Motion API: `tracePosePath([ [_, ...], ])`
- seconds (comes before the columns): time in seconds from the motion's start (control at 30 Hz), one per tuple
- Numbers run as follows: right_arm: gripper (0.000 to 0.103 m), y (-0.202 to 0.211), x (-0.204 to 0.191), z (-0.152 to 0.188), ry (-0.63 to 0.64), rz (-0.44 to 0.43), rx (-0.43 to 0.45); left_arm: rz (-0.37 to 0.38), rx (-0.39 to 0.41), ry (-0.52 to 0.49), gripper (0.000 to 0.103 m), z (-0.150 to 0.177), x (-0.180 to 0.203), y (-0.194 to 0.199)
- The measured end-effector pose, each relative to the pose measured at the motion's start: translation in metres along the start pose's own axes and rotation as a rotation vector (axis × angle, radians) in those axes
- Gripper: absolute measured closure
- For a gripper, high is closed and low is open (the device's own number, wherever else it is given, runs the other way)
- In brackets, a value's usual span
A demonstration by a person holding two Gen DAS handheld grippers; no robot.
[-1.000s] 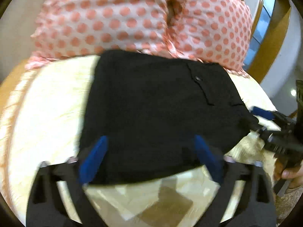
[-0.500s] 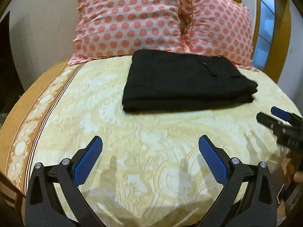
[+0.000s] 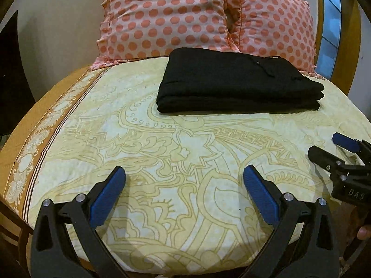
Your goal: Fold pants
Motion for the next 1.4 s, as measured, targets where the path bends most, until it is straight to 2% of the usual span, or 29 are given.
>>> tracePosePath([
  [0.1,0.002,0.0008,-0.0018,0.0030,-0.011,0.023,0.012,-0.021,0.020,0.007,0.002,0.0026,0.0012,0.0031],
  [0.3,0.001,0.0017,-0.0041,0.0056,-0.027,0.071,0.036,-0.033,0.041,0.012,0.002,0.0040,0.0006,0.0054],
  [1.4,0.001,0.0028,-0.0074,0.0070,-0.015,0.057,0.072,-0.028,0.049,0.016,0.002,0.0049,0.0017,0.0045],
])
Point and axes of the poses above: each gripper's, at about its wrist camera, not at the fingertips, and y roughly against the way its jaws point, x to its right, z to its underside, the point moved 2 cm from there along -y, roughly the way its jaws point, and after that the axes turned 14 degrees about x, right-handed, at the moved point
